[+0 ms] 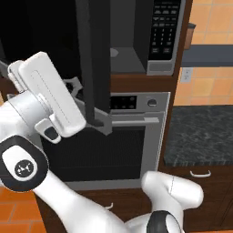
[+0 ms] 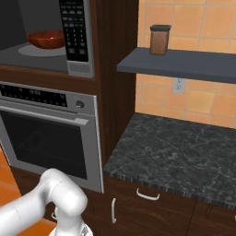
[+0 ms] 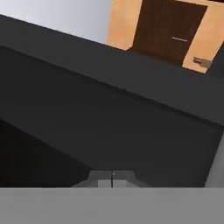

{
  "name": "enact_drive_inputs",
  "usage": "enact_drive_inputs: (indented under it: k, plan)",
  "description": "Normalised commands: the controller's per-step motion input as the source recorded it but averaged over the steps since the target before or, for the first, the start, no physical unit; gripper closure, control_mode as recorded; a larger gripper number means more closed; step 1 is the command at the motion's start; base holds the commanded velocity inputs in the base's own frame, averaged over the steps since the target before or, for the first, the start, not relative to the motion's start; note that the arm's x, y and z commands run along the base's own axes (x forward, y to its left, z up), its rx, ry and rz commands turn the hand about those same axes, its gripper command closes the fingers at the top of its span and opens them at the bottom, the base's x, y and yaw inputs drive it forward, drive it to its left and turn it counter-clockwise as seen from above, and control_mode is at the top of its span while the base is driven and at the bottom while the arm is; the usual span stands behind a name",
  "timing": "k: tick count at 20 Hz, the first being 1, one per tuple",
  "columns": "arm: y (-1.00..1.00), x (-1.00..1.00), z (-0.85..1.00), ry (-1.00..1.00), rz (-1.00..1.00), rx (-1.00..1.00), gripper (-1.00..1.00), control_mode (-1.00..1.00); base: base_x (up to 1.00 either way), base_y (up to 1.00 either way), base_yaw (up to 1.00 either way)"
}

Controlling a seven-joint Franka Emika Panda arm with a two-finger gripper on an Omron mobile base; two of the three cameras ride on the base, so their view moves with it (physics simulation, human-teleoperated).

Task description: Open the microwave, place the bowl with waffle inside the microwave, then close the microwave door and turn it on.

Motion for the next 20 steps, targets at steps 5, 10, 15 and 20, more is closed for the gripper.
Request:
enact_drive_inputs:
  k: [5,10,15,20]
  plan:
    - [-1.00,0.05,0.11,0.52,0.16,0.26,1.00,-1.00,0.00,0.00,0.00]
    - [-0.88,0.48,0.00,0.47,0.26,0.26,1.00,-1.00,0.00,0.00,0.00]
    - [-0.79,0.96,-0.10,0.18,0.32,0.24,1.00,-1.00,0.00,0.00,0.00]
    - [-0.40,1.00,-0.33,0.03,0.36,0.13,1.00,-1.00,0.00,0.00,0.00]
